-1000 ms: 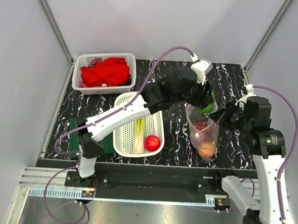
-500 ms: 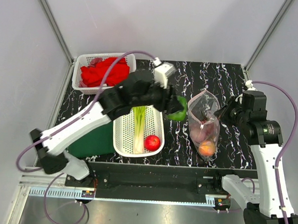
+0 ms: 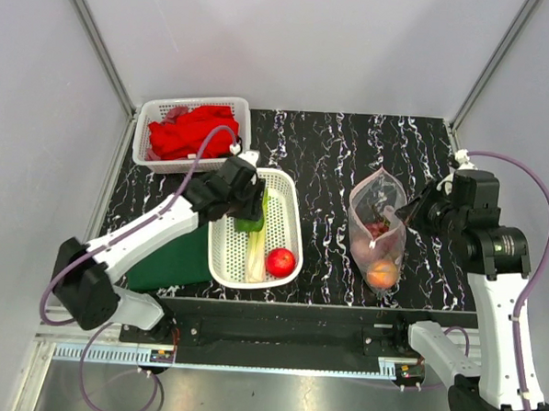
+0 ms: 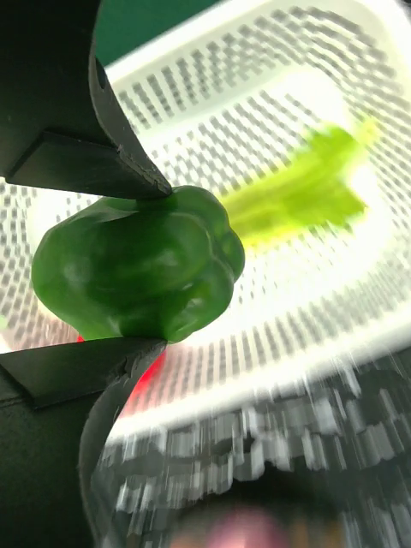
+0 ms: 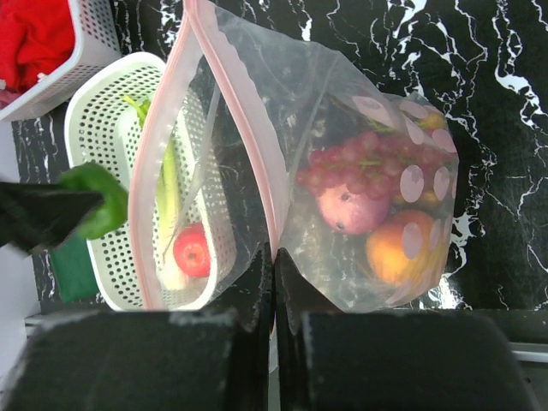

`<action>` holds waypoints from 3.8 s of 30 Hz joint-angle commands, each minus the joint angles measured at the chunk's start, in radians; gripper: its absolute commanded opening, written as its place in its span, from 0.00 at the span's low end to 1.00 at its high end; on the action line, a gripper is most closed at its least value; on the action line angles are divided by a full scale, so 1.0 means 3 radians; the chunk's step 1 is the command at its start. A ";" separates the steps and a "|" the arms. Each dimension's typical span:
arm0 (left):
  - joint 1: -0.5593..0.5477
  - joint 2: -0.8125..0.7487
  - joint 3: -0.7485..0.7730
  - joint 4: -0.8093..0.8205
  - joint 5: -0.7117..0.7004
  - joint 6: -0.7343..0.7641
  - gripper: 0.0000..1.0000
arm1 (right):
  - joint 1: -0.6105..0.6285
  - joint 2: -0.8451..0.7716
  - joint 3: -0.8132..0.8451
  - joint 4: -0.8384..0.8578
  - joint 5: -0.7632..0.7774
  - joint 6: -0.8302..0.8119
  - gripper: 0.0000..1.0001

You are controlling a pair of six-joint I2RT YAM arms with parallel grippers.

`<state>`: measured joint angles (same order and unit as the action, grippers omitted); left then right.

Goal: Open the zip-top bag and remove the fake food

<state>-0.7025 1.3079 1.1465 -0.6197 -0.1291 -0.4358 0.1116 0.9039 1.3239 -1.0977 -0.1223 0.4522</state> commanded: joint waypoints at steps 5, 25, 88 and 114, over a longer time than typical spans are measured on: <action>0.0143 0.0605 -0.0120 0.0179 -0.0745 0.0251 0.00 | 0.0006 -0.0129 0.0168 -0.0120 -0.0201 -0.0111 0.02; 0.0036 0.0304 -0.0069 -0.0204 -0.0490 0.0021 0.96 | 0.0006 -0.0042 0.0199 -0.0145 -0.0451 -0.0392 0.10; -0.1478 0.2369 0.1107 0.1718 0.0000 0.0706 0.66 | 0.0006 0.0070 -0.0113 -0.0033 -0.1050 0.0492 0.00; -0.1473 0.1895 0.1849 0.0686 0.0159 0.0712 0.01 | 0.0006 0.0080 -0.0036 -0.0104 -0.0748 -0.0024 0.00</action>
<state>-1.1442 2.0285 1.6424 -0.3447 -0.0933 -0.2077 0.1116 0.9379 1.2755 -1.1492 -0.4015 0.5056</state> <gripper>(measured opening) 0.158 0.010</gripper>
